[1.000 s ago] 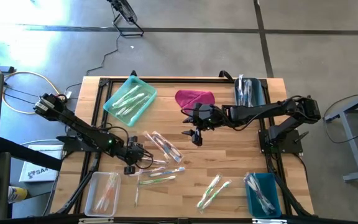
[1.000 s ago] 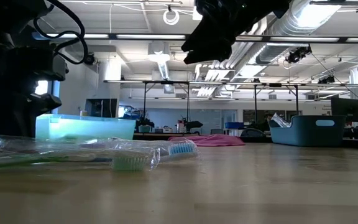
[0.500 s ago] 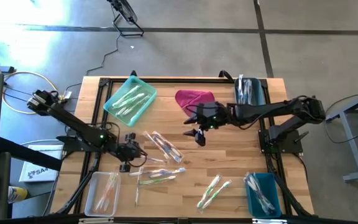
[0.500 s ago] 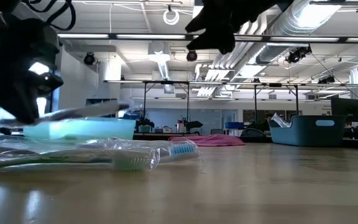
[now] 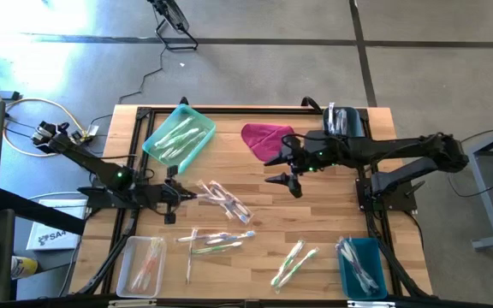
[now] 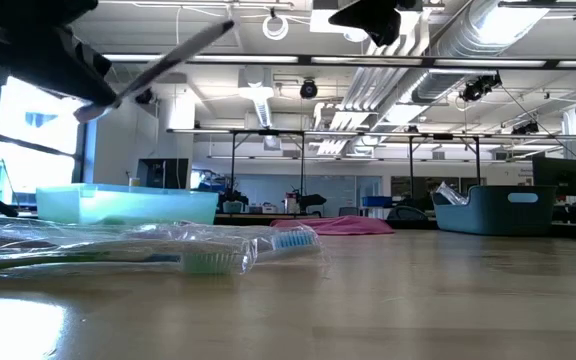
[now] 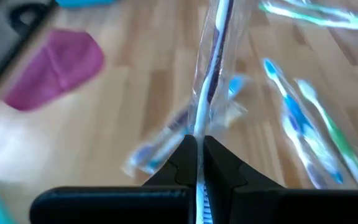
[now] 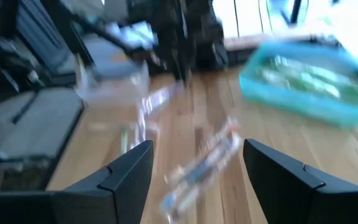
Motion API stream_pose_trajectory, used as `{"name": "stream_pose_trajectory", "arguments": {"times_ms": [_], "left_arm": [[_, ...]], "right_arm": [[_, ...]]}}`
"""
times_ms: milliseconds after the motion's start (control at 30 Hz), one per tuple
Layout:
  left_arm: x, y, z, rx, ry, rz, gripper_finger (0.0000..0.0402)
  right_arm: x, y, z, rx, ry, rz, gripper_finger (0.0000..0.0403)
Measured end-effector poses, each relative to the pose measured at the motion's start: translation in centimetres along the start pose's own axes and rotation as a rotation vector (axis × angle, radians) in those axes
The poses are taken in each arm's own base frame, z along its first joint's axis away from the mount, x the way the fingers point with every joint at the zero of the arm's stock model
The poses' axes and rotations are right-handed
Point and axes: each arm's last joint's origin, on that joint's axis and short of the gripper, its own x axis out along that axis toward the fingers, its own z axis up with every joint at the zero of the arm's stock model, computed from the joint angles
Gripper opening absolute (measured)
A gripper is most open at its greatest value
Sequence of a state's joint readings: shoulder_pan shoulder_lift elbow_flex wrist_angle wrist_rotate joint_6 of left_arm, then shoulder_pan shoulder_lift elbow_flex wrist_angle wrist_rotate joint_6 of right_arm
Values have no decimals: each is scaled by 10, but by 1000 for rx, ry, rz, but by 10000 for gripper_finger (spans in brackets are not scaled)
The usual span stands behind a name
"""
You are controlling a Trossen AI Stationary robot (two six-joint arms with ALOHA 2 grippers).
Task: Pick & Place Toothbrushes
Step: Put the purple toothbrush to the dark blue bin bin
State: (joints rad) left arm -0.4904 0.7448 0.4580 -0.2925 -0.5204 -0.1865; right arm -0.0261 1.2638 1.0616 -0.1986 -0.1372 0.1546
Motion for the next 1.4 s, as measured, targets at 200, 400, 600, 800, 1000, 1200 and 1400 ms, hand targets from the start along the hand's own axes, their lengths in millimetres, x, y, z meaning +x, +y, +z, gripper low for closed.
{"name": "stream_pose_trajectory", "arguments": {"times_ms": [200,400,600,800,1000,1200,1400], "left_arm": [[-17,12,7,-36,-115,106,4],[-26,16,16,-108,-220,100,4],[-28,17,23,-125,-289,106,4],[-23,31,25,-204,-294,196,4],[-19,42,28,-263,-299,169,3],[-17,48,29,-288,-305,164,3],[-16,47,29,-282,-296,137,3]], "right_arm": [[-2,-1,-5,6,53,-16,243],[4,-2,-7,7,63,-17,243],[22,-5,-12,8,73,-15,243],[46,-6,-8,-29,-30,37,243],[70,-5,-3,-173,-199,48,243],[94,-11,-4,-197,-330,-21,243],[111,-17,-7,-185,-444,-112,243]]}}
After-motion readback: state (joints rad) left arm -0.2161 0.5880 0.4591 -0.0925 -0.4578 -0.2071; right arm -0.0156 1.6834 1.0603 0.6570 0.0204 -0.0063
